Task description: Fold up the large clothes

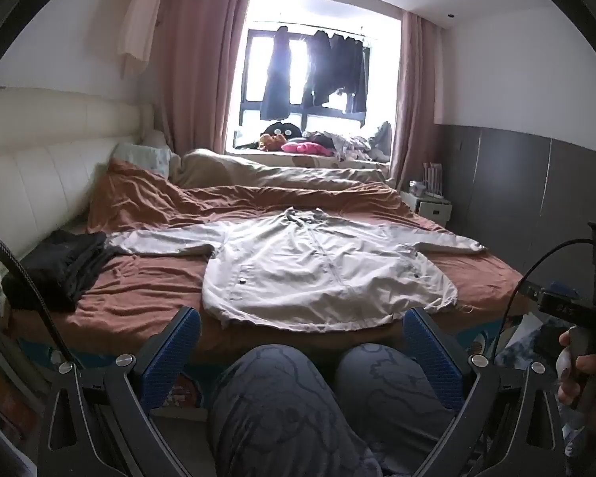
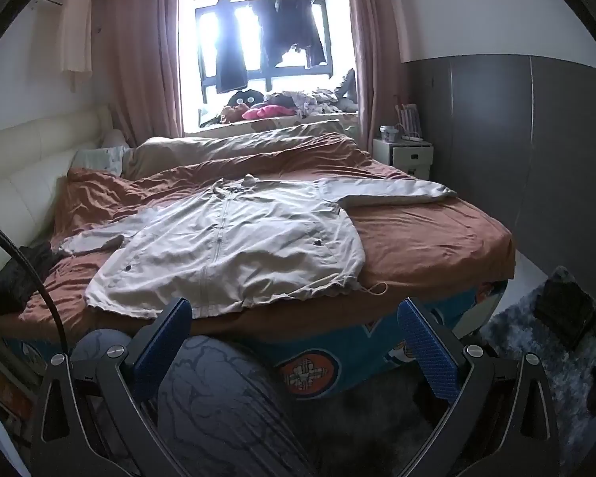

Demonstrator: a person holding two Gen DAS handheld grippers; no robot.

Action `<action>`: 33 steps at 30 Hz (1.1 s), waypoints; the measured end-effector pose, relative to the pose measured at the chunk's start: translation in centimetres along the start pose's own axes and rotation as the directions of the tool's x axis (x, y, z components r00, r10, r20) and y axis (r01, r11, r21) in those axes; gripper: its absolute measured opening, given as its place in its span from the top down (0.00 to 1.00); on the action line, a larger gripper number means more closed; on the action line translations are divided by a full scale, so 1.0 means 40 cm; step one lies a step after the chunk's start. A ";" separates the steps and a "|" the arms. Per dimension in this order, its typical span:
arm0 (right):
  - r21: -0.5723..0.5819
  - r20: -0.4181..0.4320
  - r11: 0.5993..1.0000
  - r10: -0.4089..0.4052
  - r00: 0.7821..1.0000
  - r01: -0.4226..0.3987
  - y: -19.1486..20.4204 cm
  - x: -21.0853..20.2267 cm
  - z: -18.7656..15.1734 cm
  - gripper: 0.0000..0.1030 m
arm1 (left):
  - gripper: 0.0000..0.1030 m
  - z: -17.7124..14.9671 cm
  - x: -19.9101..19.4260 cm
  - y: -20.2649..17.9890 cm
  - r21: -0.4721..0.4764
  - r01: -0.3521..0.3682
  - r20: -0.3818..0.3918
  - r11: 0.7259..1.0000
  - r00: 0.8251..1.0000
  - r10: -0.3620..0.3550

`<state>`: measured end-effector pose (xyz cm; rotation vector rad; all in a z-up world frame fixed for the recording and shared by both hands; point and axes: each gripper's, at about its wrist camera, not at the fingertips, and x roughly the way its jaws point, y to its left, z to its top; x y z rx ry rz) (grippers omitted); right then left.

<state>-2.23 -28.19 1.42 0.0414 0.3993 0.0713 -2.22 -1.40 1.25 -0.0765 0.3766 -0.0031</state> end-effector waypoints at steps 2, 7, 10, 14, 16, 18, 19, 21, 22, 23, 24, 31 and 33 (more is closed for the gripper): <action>0.003 -0.001 1.000 -0.001 1.000 0.001 -0.004 -0.002 -0.002 0.00 | 0.00 -0.001 -0.006 0.000 0.000 0.001 0.002 1.000 1.000 -0.001; 0.004 -0.003 1.000 -0.003 1.000 0.003 -0.005 -0.013 0.002 0.00 | 0.00 -0.002 -0.008 -0.003 0.001 0.002 0.004 1.000 1.000 -0.002; -0.002 0.001 1.000 -0.002 1.000 0.002 -0.010 -0.012 -0.002 0.00 | 0.00 -0.004 -0.013 -0.007 0.003 0.004 0.005 1.000 1.000 -0.004; 0.000 0.008 1.000 -0.003 1.000 0.003 -0.006 -0.015 -0.003 0.00 | 0.00 -0.004 -0.016 -0.004 -0.001 0.004 0.009 1.000 1.000 -0.004; 0.000 0.013 1.000 -0.001 1.000 0.001 -0.007 -0.015 -0.004 0.00 | 0.00 -0.007 -0.023 -0.009 -0.002 0.005 0.013 1.000 1.000 -0.005; -0.002 0.014 1.000 -0.001 1.000 0.001 -0.009 -0.019 -0.004 0.00 | 0.00 -0.008 -0.028 -0.012 -0.002 0.005 0.015 1.000 1.000 -0.005; -0.002 0.016 1.000 0.000 1.000 0.000 -0.009 -0.020 -0.004 0.00 | 0.00 -0.007 -0.026 -0.011 -0.002 0.005 0.014 1.000 1.000 -0.005; -0.002 0.017 1.000 0.001 1.000 -0.001 -0.012 -0.025 -0.004 0.00 | 0.00 -0.007 -0.028 -0.012 -0.002 0.006 0.016 1.000 1.000 -0.006; -0.002 0.019 1.000 0.001 1.000 -0.001 -0.013 -0.027 -0.004 0.00 | 0.00 -0.007 -0.032 -0.014 -0.002 0.006 0.018 1.000 1.000 -0.006; -0.001 0.018 1.000 0.002 1.000 -0.002 -0.015 -0.029 -0.004 0.00 | 0.00 -0.006 -0.034 -0.011 -0.002 0.006 0.019 1.000 1.000 -0.006; 0.000 0.018 1.000 0.003 1.000 -0.003 -0.016 -0.032 -0.004 0.00 | 0.00 -0.007 -0.037 -0.009 -0.002 0.006 0.021 1.000 1.000 -0.006; -0.002 0.036 1.000 0.010 0.999 -0.010 -0.019 -0.043 -0.002 0.00 | 0.00 -0.011 -0.054 0.003 -0.009 0.005 0.033 1.000 0.999 -0.005; 0.004 0.034 1.000 0.015 0.999 -0.015 -0.021 -0.045 -0.001 0.00 | 0.00 -0.011 -0.056 0.003 -0.009 0.006 0.034 1.000 0.999 -0.005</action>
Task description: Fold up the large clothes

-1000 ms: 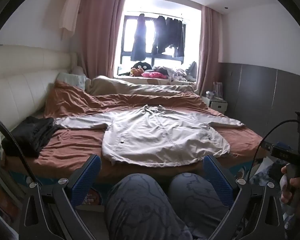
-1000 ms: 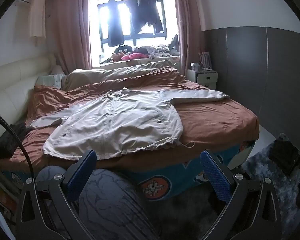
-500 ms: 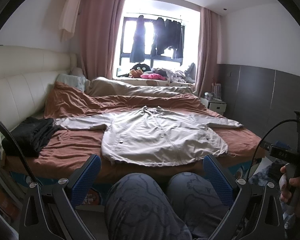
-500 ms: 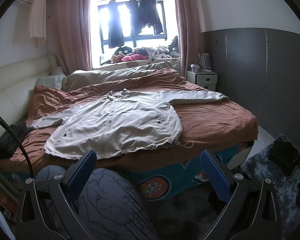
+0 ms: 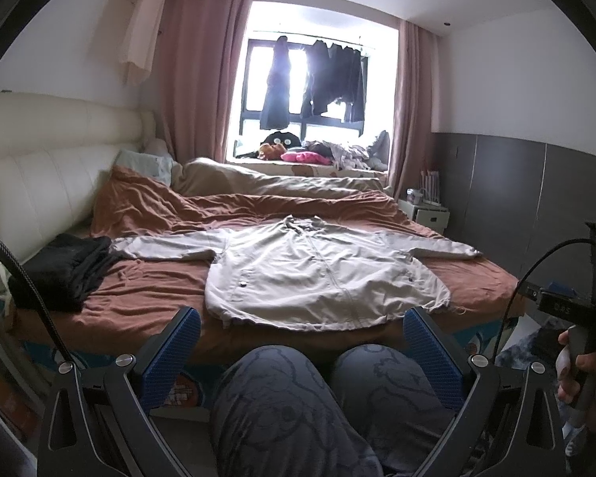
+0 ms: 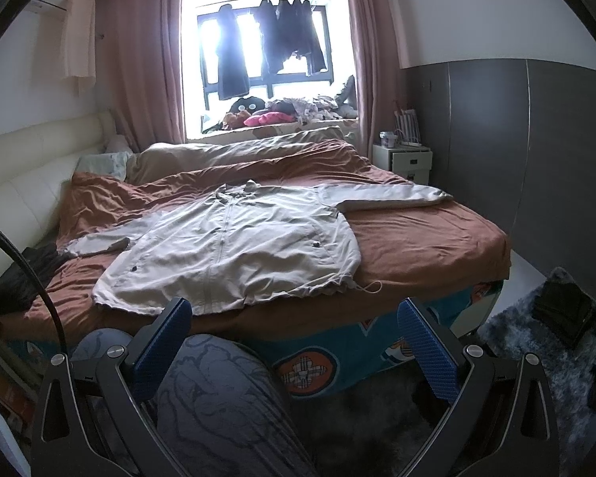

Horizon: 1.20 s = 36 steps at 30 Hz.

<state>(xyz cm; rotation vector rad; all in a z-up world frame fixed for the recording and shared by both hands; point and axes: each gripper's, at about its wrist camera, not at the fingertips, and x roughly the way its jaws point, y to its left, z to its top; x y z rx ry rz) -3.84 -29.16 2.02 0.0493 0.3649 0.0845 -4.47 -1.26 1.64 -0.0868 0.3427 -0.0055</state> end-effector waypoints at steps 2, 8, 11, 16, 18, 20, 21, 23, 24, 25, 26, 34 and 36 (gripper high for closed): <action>-0.017 0.002 1.000 -0.009 1.000 0.009 -0.002 -0.003 0.001 0.00 | 0.00 0.000 -0.002 0.000 0.001 -0.002 0.002 1.000 1.000 0.002; 0.056 0.015 0.998 0.032 0.999 -0.033 -0.012 -0.014 -0.002 0.00 | 0.00 0.001 -0.016 0.012 -0.001 0.001 0.014 1.000 1.000 -0.001; 0.052 0.020 0.998 0.034 0.999 -0.035 -0.013 -0.017 0.006 0.00 | 0.00 0.004 -0.015 0.020 -0.005 0.000 0.017 1.000 1.000 0.000; -0.028 0.033 1.000 -0.005 0.999 0.006 -0.004 -0.008 0.018 0.00 | 0.00 0.011 -0.006 0.031 -0.006 -0.006 0.029 1.000 1.000 0.006; -0.037 0.021 0.999 -0.009 1.000 0.010 0.000 0.004 0.024 0.00 | 0.00 0.009 0.004 0.030 -0.009 -0.006 0.028 1.000 1.000 0.006; -0.038 0.001 0.999 -0.003 1.000 0.003 0.002 0.025 0.029 0.00 | 0.00 0.015 0.026 0.033 -0.008 -0.014 0.026 1.000 1.000 0.014; -0.035 -0.006 0.999 0.003 1.000 -0.003 0.002 0.037 0.033 0.00 | 0.00 0.019 0.039 0.033 -0.007 -0.020 0.029 1.000 0.999 0.020; -0.037 -0.024 0.999 0.010 1.000 -0.011 0.003 0.072 0.041 0.00 | 0.00 0.028 0.071 0.036 -0.019 -0.020 0.024 1.000 0.999 0.021; -0.042 -0.015 0.999 0.012 1.000 -0.013 0.004 0.085 0.046 0.00 | 0.00 0.034 0.092 0.035 -0.022 -0.018 0.015 1.000 1.000 0.018; -0.044 -0.012 0.999 0.014 1.000 -0.014 0.003 0.104 0.053 0.00 | 0.00 0.040 0.117 0.035 -0.019 -0.020 0.003 1.000 1.000 0.021; -0.044 -0.008 0.999 0.013 1.000 -0.013 0.001 0.124 0.062 0.00 | 0.00 0.045 0.136 0.034 -0.016 -0.026 -0.002 1.000 1.000 0.026; -0.079 0.049 0.997 -0.018 0.999 0.022 0.014 0.269 0.145 0.00 | 0.00 0.088 0.316 0.062 -0.029 -0.038 -0.066 0.999 0.997 0.036; -0.088 0.064 0.996 -0.017 0.998 0.023 0.023 0.293 0.167 0.00 | 0.00 0.095 0.350 0.070 -0.032 -0.038 -0.081 0.999 0.996 0.035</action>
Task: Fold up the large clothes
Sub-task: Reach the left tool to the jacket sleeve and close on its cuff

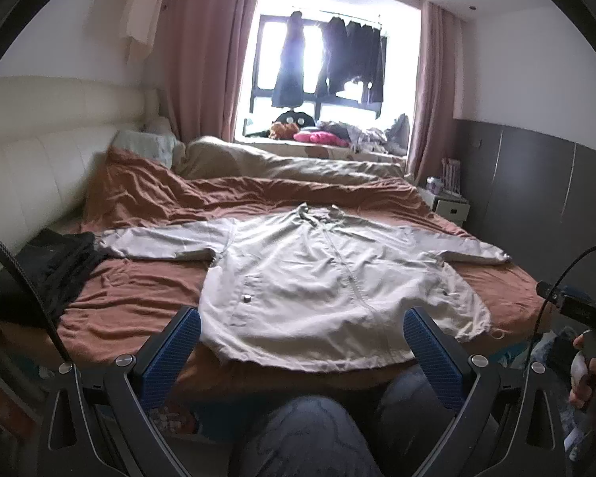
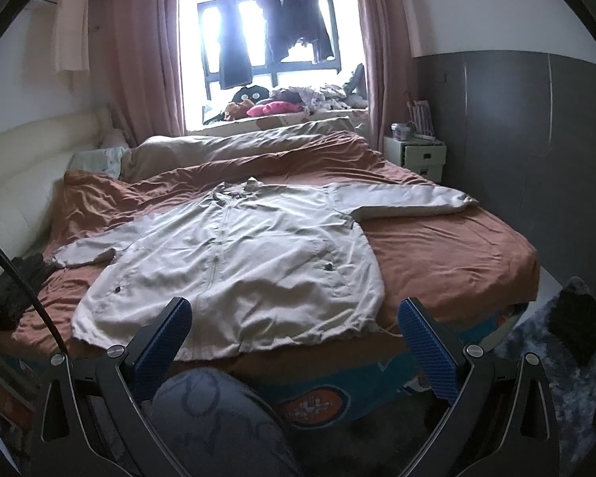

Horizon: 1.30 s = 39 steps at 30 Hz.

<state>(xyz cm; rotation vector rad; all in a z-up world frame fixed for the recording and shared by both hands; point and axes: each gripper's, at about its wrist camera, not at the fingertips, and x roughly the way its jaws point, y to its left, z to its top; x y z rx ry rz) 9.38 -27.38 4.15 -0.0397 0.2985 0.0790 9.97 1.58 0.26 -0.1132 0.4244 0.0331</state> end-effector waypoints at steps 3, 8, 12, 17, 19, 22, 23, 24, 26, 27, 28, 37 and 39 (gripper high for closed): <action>0.014 -0.023 1.000 -0.003 1.000 0.004 0.007 0.053 0.021 0.00 | 0.00 0.021 0.059 0.023 -0.009 -0.009 -0.022 1.000 1.000 0.008; 0.018 -0.050 1.000 -0.007 0.999 0.008 0.030 0.137 0.062 0.00 | 0.00 0.053 0.144 0.072 -0.043 -0.016 -0.053 0.999 0.998 0.014; 0.028 -0.073 1.000 0.008 0.997 -0.006 0.053 0.203 0.088 0.00 | 0.01 0.076 0.207 0.117 -0.058 -0.034 -0.080 0.998 0.996 0.029; 0.041 -0.112 0.998 0.050 0.992 -0.046 0.100 0.304 0.119 0.00 | 0.06 0.114 0.302 0.208 -0.113 -0.075 -0.115 0.991 0.991 0.062; 0.063 -0.131 0.994 0.092 0.987 -0.084 0.120 0.350 0.138 0.00 | 0.07 0.128 0.332 0.240 -0.133 -0.088 -0.125 0.987 0.990 0.071; 0.084 -0.141 0.990 0.128 0.982 -0.117 0.149 0.414 0.162 0.00 | 0.12 0.149 0.379 0.299 -0.163 -0.105 -0.140 0.981 0.987 0.082; 0.083 -0.139 0.989 0.130 0.982 -0.120 0.159 0.429 0.167 0.00 | 0.14 0.155 0.394 0.315 -0.171 -0.109 -0.147 0.979 0.986 0.084; 0.080 -0.139 0.989 0.135 0.981 -0.124 0.169 0.446 0.172 0.00 | 0.14 0.162 0.407 0.328 -0.177 -0.114 -0.150 0.978 0.985 0.088; 0.084 -0.140 0.987 0.151 0.979 -0.140 0.197 0.491 0.186 0.00 | 0.14 0.176 0.432 0.369 -0.191 -0.133 -0.154 0.972 0.983 0.104; 0.087 -0.144 0.985 0.159 0.977 -0.147 0.204 0.511 0.190 0.00 | 0.14 0.179 0.441 0.382 -0.194 -0.140 -0.153 0.971 0.982 0.111; 0.092 -0.149 0.983 0.172 0.974 -0.159 0.219 0.540 0.195 0.00 | 0.14 0.187 0.456 0.407 -0.199 -0.156 -0.155 0.968 0.980 0.126; 0.125 -0.232 0.962 0.266 0.936 -0.242 0.348 0.794 0.189 0.03 | 0.25 0.230 0.552 0.617 -0.275 -0.262 -0.172 0.925 0.960 0.221; 0.141 -0.251 0.954 0.295 0.922 -0.266 0.381 0.841 0.191 0.06 | 0.26 0.236 0.572 0.660 -0.289 -0.285 -0.177 0.914 0.954 0.242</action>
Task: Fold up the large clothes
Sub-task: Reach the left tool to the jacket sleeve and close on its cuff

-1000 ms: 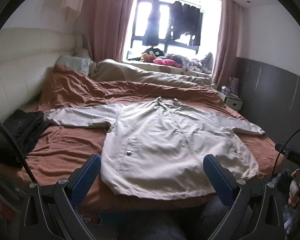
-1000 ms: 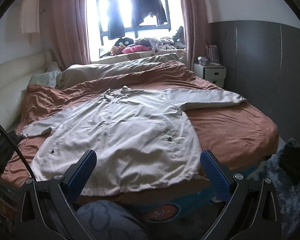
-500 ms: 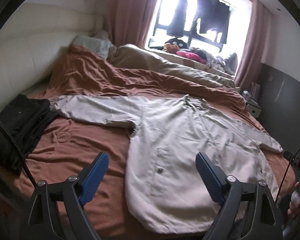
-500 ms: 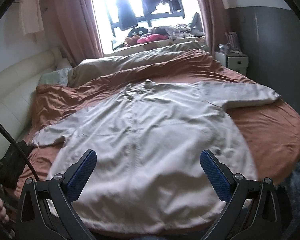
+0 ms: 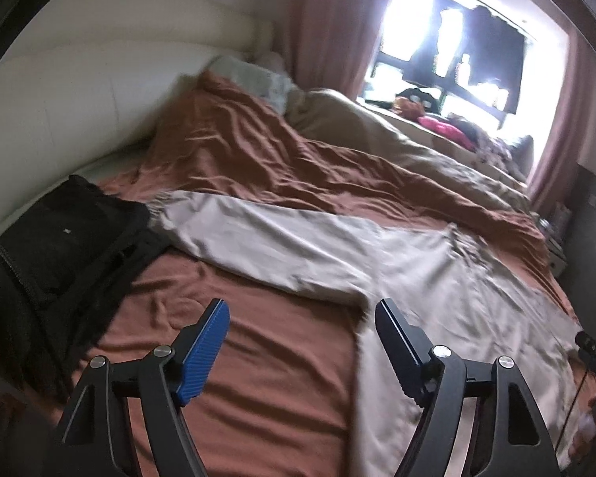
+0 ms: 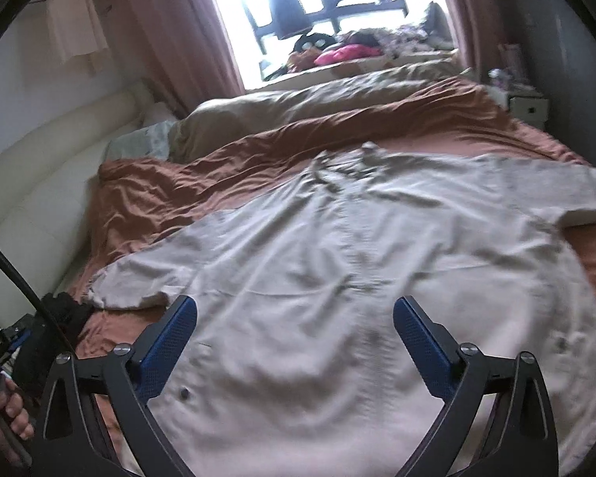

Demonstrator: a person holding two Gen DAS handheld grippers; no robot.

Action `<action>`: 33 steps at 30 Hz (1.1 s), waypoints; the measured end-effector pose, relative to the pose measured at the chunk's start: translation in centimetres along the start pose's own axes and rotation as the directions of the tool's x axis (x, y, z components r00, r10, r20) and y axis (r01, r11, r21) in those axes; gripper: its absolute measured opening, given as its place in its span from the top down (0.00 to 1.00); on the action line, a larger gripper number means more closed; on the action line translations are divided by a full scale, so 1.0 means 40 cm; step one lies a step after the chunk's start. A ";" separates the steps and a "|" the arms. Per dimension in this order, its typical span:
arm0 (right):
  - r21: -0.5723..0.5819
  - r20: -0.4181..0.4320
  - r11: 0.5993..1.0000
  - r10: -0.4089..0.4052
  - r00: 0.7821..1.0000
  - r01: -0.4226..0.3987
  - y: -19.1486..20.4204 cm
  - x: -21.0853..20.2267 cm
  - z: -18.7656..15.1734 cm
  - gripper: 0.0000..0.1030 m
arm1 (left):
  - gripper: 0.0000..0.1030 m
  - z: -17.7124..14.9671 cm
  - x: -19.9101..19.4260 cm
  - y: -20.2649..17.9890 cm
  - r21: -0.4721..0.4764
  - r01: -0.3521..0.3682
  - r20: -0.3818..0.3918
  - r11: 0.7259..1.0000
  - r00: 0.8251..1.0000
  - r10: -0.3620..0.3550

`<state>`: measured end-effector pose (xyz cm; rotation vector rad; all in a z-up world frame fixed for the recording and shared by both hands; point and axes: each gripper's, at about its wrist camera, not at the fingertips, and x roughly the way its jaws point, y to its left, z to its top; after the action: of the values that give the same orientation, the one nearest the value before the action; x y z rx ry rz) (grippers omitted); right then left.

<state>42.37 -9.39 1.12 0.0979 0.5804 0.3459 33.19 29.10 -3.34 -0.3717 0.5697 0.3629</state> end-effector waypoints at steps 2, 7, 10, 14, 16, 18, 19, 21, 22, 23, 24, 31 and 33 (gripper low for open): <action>-0.008 -0.017 1.000 0.009 1.000 -0.009 0.025 0.060 0.018 0.08 | 0.31 0.024 0.038 0.032 -0.021 -0.014 -0.012 1.000 1.000 0.014; 0.015 -0.061 0.998 0.068 0.996 -0.067 0.075 0.171 0.066 0.16 | 0.34 0.078 0.138 0.093 -0.047 -0.041 -0.043 0.998 0.998 0.039; 0.028 -0.085 0.995 0.094 0.992 -0.092 0.093 0.226 0.094 0.17 | 0.39 0.105 0.196 0.118 -0.066 -0.046 -0.059 0.997 0.997 0.042; 0.023 -0.097 0.994 0.109 0.989 -0.107 0.122 0.287 0.133 0.26 | 0.50 0.131 0.281 0.162 -0.099 -0.071 -0.087 0.993 0.994 0.062; 0.032 -0.097 0.993 0.120 0.988 -0.117 0.138 0.313 0.152 0.27 | 0.50 0.139 0.332 0.192 -0.131 -0.083 -0.111 0.988 0.992 0.068; 0.042 -0.094 0.990 0.134 0.986 -0.131 0.150 0.338 0.165 0.31 | 0.50 0.140 0.372 0.214 -0.145 -0.101 -0.132 0.984 0.988 0.082; 0.048 -0.103 0.989 0.142 0.984 -0.138 0.157 0.356 0.170 0.34 | 0.50 0.140 0.396 0.224 -0.152 -0.116 -0.145 0.982 0.985 0.094; 0.054 -0.118 0.988 0.153 0.981 -0.147 0.164 0.385 0.167 0.37 | 0.50 0.138 0.442 0.242 -0.164 -0.139 -0.171 0.977 0.979 0.111; 0.056 -0.120 0.988 0.150 0.981 -0.144 0.164 0.400 0.162 0.37 | 0.50 0.135 0.463 0.252 -0.167 -0.156 -0.181 0.973 0.975 0.125; 0.062 -0.122 0.989 0.141 0.982 -0.135 0.160 0.412 0.152 0.37 | 0.50 0.129 0.487 0.264 -0.166 -0.185 -0.189 0.969 0.970 0.153; 0.071 -0.129 0.989 0.136 0.982 -0.128 0.158 0.421 0.146 0.37 | 0.50 0.126 0.500 0.268 -0.163 -0.206 -0.196 0.965 0.965 0.173; 0.112 -0.225 0.989 0.122 0.967 -0.099 0.144 0.517 0.113 0.56 | 0.50 0.096 0.632 0.312 -0.156 -0.307 -0.272 0.939 0.927 0.258; 0.119 -0.244 0.988 0.123 0.962 -0.097 0.148 0.538 0.111 0.60 | 0.50 0.084 0.662 0.321 -0.161 -0.327 -0.285 0.931 0.919 0.274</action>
<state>59.91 3.68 -5.26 0.1913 0.8463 0.4394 49.94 47.77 -19.12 -0.5374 0.8535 0.6822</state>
